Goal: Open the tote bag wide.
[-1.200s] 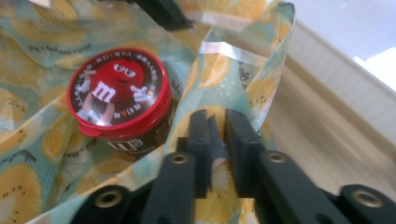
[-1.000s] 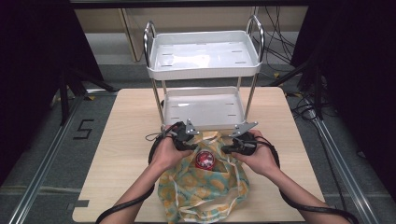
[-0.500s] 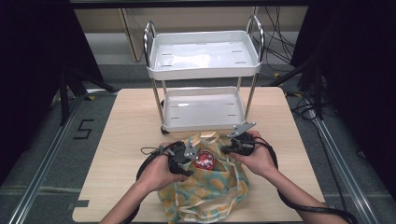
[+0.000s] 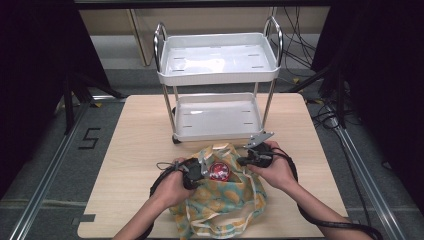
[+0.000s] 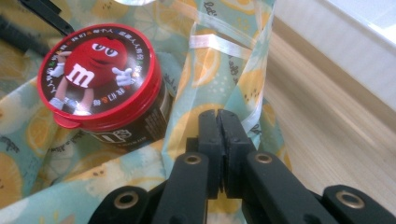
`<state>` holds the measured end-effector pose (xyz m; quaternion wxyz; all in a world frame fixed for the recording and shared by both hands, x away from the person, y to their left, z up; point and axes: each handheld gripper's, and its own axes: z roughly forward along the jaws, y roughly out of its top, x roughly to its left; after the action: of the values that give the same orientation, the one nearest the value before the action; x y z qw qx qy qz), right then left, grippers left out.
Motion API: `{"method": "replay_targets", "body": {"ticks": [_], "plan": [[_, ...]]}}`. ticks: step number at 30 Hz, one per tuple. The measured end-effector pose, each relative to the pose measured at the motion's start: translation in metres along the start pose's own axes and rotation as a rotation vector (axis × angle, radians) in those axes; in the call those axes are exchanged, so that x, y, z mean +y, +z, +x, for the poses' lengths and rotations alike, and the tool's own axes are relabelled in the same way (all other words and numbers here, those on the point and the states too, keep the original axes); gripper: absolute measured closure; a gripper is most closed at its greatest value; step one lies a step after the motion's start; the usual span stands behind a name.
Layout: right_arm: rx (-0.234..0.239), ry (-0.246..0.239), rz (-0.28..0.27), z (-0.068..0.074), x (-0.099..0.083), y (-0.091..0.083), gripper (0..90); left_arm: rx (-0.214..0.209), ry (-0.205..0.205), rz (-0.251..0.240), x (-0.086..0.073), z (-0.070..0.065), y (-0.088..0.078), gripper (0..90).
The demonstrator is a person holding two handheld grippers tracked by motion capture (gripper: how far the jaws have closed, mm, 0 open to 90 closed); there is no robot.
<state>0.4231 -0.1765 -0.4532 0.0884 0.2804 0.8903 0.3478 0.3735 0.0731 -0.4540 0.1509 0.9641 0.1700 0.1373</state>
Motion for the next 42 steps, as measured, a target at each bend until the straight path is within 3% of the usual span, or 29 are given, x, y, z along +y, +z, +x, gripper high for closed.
{"method": "replay_targets", "body": {"ticks": [3, 4, 5, 8, 9, 10, 11, 12, 13, 15, 17, 18, 19, 21, 24, 26, 28, 30, 33, 36, 37, 38, 39, 40, 41, 42], "plan": [[-0.003, 0.006, 0.004, -0.002, -0.001, 0.001, 89.7, -0.005, -0.027, -0.003, -0.002, 0.004, 0.000, 86.2], [-0.027, -0.004, 0.001, -0.003, -0.002, 0.002, 89.8, -0.003, -0.075, -0.017, -0.004, 0.005, -0.001, 88.7], [-0.027, -0.004, 0.001, -0.003, -0.002, 0.002, 89.8, -0.003, -0.075, -0.017, -0.004, 0.005, -0.001, 89.4], [-0.039, 0.015, 0.018, -0.007, -0.004, 0.003, 90.0, 0.001, -0.137, -0.083, -0.008, 0.014, -0.008, 89.6], [-0.039, 0.015, 0.018, -0.007, -0.004, 0.003, 90.0, 0.001, -0.137, -0.083, -0.008, 0.014, -0.008, 89.6], [-0.071, -0.008, 0.020, -0.011, -0.008, 0.007, 90.0, -0.006, -0.195, -0.134, -0.012, 0.019, -0.012, 89.6], [-0.071, -0.008, 0.020, -0.011, -0.008, 0.007, 90.0, -0.006, -0.195, -0.134, -0.012, 0.019, -0.012, 89.6], [-0.082, -0.009, 0.041, -0.014, -0.011, 0.008, 90.0, 0.003, -0.235, -0.168, -0.017, 0.026, -0.016, 89.6], [-0.107, -0.021, 0.026, -0.015, -0.013, 0.011, 90.0, 0.001, -0.257, -0.180, -0.019, 0.029, -0.017, 89.6], [-0.094, -0.008, 0.048, -0.017, -0.014, 0.011, 90.0, 0.015, -0.276, -0.184, -0.022, 0.034, -0.017, 89.7], [-0.133, -0.012, 0.062, -0.023, -0.020, 0.017, 90.0, 0.033, -0.321, -0.203, -0.028, 0.039, -0.013, 89.7], [-0.106, 0.001, 0.110, -0.024, -0.020, 0.015, 90.0, 0.042, -0.321, -0.203, -0.030, 0.042, -0.011, 89.6], [-0.119, -0.007, 0.086, -0.025, -0.023, 0.019, 90.0, 0.038, -0.349, -0.216, -0.031, 0.042, -0.008, 89.7], [-0.146, -0.006, 0.079, -0.026, -0.024, 0.021, 90.0, 0.043, -0.348, -0.215, -0.032, 0.043, -0.006, 89.6], [-0.114, 0.012, 0.056, -0.027, -0.021, 0.013, 89.1, 0.044, -0.360, -0.239, -0.033, 0.044, -0.003, 89.6], [-0.142, 0.052, 0.024, -0.022, -0.011, -0.005, 84.1, 0.042, -0.364, -0.256, -0.033, 0.044, -0.005, 89.6], [-0.150, -0.007, -0.054, -0.022, -0.004, -0.018, 80.7, 0.050, -0.375, -0.273, -0.032, 0.044, -0.005, 89.6], [-0.133, -0.044, -0.129, -0.018, 0.004, -0.029, 70.3, 0.048, -0.387, -0.294, -0.032, 0.043, -0.006, 89.6], [-0.082, -0.064, -0.166, -0.008, 0.012, -0.040, 62.4, 0.054, -0.384, -0.304, -0.031, 0.042, -0.007, 89.6], [-0.022, -0.055, -0.120, -0.006, 0.014, -0.035, 49.3, 0.065, -0.365, -0.282, -0.031, 0.043, -0.008, 89.6], [-0.008, -0.027, -0.113, -0.008, 0.013, -0.030, 48.6, 0.063, -0.369, -0.293, -0.030, 0.041, -0.008, 89.5], [0.011, 0.033, -0.093, -0.008, 0.010, -0.027, 46.9, 0.061, -0.373, -0.303, -0.030, 0.040, -0.009, 89.5], [0.009, 0.042, -0.071, -0.013, 0.007, -0.023, 45.0, 0.065, -0.373, -0.304, -0.030, 0.040, -0.010, 89.5], [0.007, 0.078, -0.073, -0.014, 0.004, -0.017, 44.2, 0.071, -0.357, -0.294, -0.030, 0.040, -0.012, 89.5], [0.018, 0.104, -0.041, -0.016, 0.002, -0.014, 44.2, 0.075, -0.352, -0.294, -0.030, 0.040, -0.013, 89.5], [0.030, 0.120, -0.018, -0.019, 0.000, -0.011, 44.1, 0.084, -0.346, -0.317, -0.029, 0.040, -0.014, 89.5]]}}
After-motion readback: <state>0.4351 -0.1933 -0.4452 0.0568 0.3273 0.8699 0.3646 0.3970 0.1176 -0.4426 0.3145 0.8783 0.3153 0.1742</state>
